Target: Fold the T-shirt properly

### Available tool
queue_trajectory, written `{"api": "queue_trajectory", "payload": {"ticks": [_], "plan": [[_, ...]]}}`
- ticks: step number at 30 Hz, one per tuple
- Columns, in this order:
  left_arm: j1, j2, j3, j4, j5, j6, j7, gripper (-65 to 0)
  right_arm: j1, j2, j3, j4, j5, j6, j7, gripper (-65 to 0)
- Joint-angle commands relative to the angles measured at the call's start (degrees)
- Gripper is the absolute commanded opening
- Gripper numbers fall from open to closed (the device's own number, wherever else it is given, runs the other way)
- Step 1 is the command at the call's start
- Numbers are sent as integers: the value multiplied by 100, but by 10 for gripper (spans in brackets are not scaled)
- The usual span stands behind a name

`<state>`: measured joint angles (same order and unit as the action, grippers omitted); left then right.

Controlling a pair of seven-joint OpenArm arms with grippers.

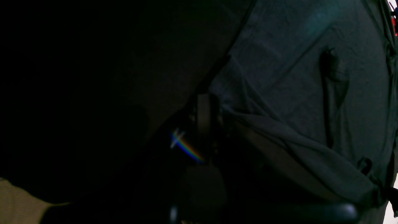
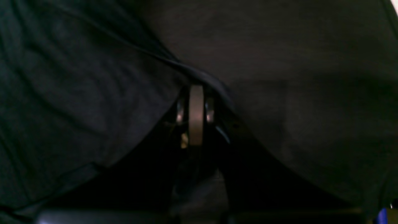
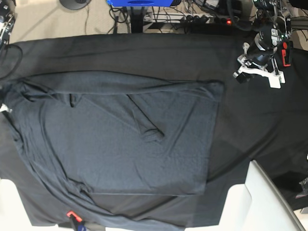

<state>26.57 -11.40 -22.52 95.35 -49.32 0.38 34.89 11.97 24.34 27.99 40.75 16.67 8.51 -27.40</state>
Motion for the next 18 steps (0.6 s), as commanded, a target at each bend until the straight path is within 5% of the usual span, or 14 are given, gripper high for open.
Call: {"api": "queue_trajectory", "payload": {"ticks": [1,9,18], "plan": [[3,-51,-29,78,-39,-51,-109,-650,109,129,28,105,26,-3,98,-648],[3,-51,-29,78,-39,-51,-118,-650,-41,-135,-43,1151,17,41,80,-650],[3,-51,-38,96,-39,-51,-118,-650,733,-232,-1731,580,17,41,98,-650]]}}
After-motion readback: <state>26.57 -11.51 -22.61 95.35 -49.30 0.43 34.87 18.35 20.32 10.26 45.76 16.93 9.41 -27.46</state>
